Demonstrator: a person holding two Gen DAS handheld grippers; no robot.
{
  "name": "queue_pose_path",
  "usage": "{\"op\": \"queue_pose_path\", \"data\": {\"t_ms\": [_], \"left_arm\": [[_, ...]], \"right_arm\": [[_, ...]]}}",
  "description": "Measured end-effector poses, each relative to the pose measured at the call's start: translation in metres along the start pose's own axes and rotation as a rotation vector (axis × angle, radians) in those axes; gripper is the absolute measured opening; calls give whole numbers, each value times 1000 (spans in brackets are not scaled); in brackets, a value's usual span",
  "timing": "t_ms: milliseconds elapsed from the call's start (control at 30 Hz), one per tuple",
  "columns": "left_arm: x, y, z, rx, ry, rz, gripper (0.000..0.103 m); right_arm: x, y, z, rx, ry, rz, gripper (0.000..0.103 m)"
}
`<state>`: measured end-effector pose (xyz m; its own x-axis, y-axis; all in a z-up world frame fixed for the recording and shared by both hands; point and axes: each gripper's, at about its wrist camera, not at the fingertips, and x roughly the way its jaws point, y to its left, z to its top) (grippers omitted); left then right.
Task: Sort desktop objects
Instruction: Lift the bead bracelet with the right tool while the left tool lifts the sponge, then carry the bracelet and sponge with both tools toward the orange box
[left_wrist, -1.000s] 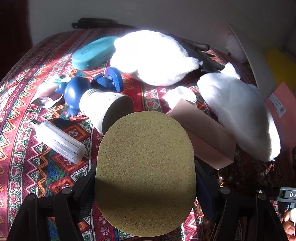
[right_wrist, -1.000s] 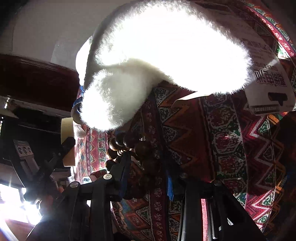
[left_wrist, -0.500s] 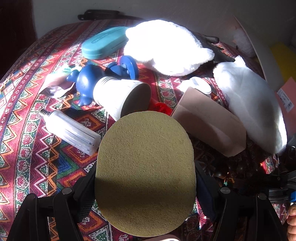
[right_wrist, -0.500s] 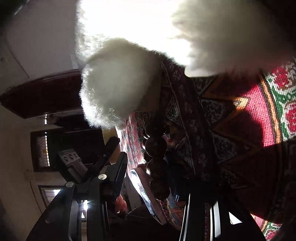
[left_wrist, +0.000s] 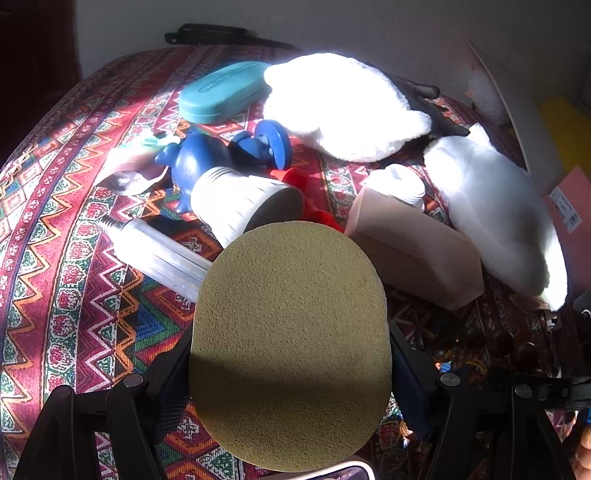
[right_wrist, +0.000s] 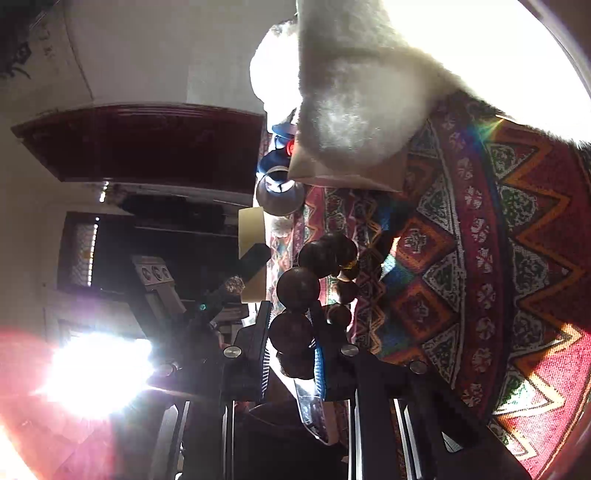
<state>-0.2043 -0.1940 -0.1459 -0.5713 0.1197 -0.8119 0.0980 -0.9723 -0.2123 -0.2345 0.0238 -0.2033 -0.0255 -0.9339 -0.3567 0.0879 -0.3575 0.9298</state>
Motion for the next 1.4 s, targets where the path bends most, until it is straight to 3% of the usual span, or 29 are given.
{"op": "queue_pose_path", "data": {"t_ms": [333, 533, 767, 1200, 1400], "left_arm": [[-15, 7, -2, -27, -33, -26, 77], [-30, 5, -2, -28, -69, -43, 77], [-55, -3, -6, -20, -122, -78, 77], [-112, -15, -20, -45, -239, -119, 77], [-122, -31, -19, -29, -252, -136, 77]], "right_arm": [[1, 18, 3, -30, -16, 133, 20], [-1, 24, -4, -68, -42, 124, 20], [-32, 58, -19, -229, -143, 14, 20], [-115, 137, -53, -531, -457, -251, 20], [-161, 162, -60, -586, -550, -276, 20]]}}
